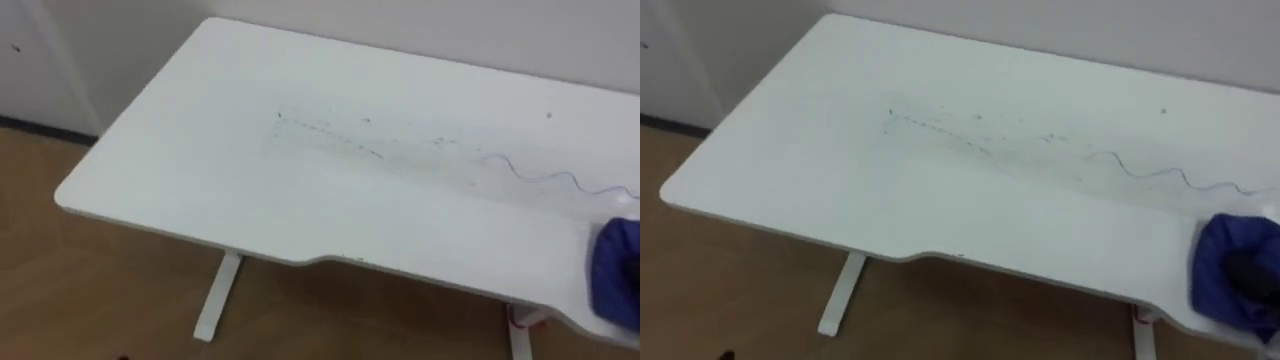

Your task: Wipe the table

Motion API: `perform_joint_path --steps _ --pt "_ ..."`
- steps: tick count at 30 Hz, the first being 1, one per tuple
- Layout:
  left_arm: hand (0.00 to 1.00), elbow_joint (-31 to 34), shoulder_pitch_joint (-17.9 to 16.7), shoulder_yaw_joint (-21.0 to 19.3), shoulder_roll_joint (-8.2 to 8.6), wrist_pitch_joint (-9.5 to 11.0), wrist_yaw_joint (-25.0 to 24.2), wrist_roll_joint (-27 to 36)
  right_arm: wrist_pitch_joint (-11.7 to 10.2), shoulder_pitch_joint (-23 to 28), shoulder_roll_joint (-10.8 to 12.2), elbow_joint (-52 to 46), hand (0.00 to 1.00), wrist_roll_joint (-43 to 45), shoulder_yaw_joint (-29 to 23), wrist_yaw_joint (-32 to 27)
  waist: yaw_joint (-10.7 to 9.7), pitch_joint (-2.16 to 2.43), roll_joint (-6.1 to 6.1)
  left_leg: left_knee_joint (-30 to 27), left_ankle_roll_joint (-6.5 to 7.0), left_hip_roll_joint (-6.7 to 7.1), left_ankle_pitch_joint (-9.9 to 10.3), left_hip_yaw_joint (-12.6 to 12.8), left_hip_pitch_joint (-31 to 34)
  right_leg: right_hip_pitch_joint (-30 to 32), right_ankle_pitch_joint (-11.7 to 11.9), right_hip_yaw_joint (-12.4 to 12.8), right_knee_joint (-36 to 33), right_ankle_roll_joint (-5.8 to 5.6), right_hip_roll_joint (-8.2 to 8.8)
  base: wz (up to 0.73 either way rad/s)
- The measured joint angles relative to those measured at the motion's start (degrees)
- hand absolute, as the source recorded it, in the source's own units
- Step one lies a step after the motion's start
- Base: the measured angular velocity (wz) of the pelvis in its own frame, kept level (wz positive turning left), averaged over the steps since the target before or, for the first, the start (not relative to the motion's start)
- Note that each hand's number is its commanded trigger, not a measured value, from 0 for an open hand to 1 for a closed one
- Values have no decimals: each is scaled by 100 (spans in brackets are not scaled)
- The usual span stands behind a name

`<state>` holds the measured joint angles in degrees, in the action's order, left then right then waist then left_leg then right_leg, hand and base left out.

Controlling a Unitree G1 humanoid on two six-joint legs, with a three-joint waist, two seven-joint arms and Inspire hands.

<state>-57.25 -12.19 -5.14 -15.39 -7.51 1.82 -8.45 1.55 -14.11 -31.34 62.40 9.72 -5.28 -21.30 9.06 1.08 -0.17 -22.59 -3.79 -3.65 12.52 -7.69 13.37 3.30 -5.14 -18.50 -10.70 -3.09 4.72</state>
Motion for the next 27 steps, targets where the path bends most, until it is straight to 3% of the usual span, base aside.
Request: perform_joint_path --steps 4,5,6,8,11,14,17,19,21,24,27 --pt "0 -385 227 341 130 -3 -9 3 476 -994 37 31 100 2 701 -75 366 -63 80 241 -42 -11 -163 -38 90 395 166 30 -17 153 -48 -51" --pt "0 -462 294 384 171 -6 -30 12 550 -1398 86 30 100 10 1038 -64 511 -105 132 246 -83 -50 -189 -76 197 533 215 24 -16 218 -99 -28" --pt "0 -467 362 432 177 -11 -43 51 551 -1759 160 24 100 89 1289 -63 617 -204 154 318 -101 -91 -251 -106 249 625 220 13 -18 260 -143 -14" --pt "0 -462 389 490 171 -48 -102 216 543 -2169 218 -13 100 215 1551 -41 814 -251 121 507 -184 -105 -428 -187 291 757 142 -43 -23 265 -160 12" --pt "0 -447 275 523 161 -136 -146 258 552 -2503 221 32 100 397 1757 261 937 -264 93 898 -195 -79 -683 -359 168 772 13 -168 -122 292 -121 41" --pt "0 -406 11 529 86 -225 -148 558 529 -2522 123 269 100 360 1754 482 921 -262 -10 888 -195 -31 -741 -379 135 652 -156 -456 -290 335 -26 61" --pt "0 -355 -232 508 -14 -300 -145 653 357 -2131 73 434 100 261 1588 652 642 -224 -150 864 -166 47 -754 -315 17 263 -319 -855 -177 235 54 80" --pt "0 -261 -307 461 -37 -299 -145 623 210 -1578 60 441 100 182 1175 632 465 -191 -209 803 -86 136 -737 -246 -74 -58 -451 -812 -86 157 60 89" --pt "0 -223 -398 302 -37 -233 -144 625 131 -1272 42 458 100 169 927 624 471 -157 -258 785 -53 173 -672 -243 -195 -206 -502 -819 -67 118 82 26" --pt "0 -83 -596 108 -104 -223 -120 651 26 -692 -47 459 100 130 436 489 347 -109 -288 757 -10 228 -567 -232 -377 -454 -534 -829 29 57 109 4" --pt "0 127 -781 -222 -112 -190 -42 650 -34 -185 -154 459 100 130 -143 360 157 -65 -283 742 38 231 -496 -47 -502 -568 -519 -682 61 19 122 -15"
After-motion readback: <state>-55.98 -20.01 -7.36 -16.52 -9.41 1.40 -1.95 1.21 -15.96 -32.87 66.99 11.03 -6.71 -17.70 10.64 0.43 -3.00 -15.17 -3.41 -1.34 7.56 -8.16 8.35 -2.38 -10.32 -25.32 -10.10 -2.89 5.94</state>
